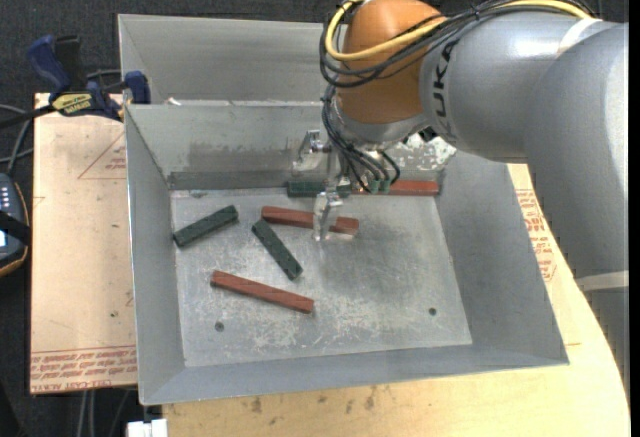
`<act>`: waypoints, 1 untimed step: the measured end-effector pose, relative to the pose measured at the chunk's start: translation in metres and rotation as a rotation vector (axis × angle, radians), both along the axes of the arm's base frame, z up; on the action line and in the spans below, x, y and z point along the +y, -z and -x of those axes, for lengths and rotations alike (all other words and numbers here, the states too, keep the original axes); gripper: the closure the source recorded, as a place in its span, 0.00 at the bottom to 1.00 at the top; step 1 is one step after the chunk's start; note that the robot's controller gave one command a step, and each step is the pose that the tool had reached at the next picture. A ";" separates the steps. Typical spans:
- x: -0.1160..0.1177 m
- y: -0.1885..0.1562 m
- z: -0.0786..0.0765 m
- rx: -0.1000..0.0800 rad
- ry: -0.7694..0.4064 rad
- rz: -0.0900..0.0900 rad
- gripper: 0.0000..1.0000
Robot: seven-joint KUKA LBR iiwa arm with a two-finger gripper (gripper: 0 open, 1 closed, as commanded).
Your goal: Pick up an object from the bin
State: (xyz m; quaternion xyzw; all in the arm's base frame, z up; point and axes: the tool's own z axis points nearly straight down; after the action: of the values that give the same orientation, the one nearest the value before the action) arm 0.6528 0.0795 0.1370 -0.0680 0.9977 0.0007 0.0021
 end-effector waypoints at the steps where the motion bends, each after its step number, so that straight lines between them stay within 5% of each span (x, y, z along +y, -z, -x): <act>1: -0.023 0.058 0.006 -0.021 0.069 -0.006 1.00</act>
Offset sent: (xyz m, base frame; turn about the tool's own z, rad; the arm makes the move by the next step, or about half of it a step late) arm 0.0000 0.0000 0.0000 0.0000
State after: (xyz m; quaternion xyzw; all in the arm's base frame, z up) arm 0.6467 0.0570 0.0794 -0.0335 0.9994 0.0027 0.0129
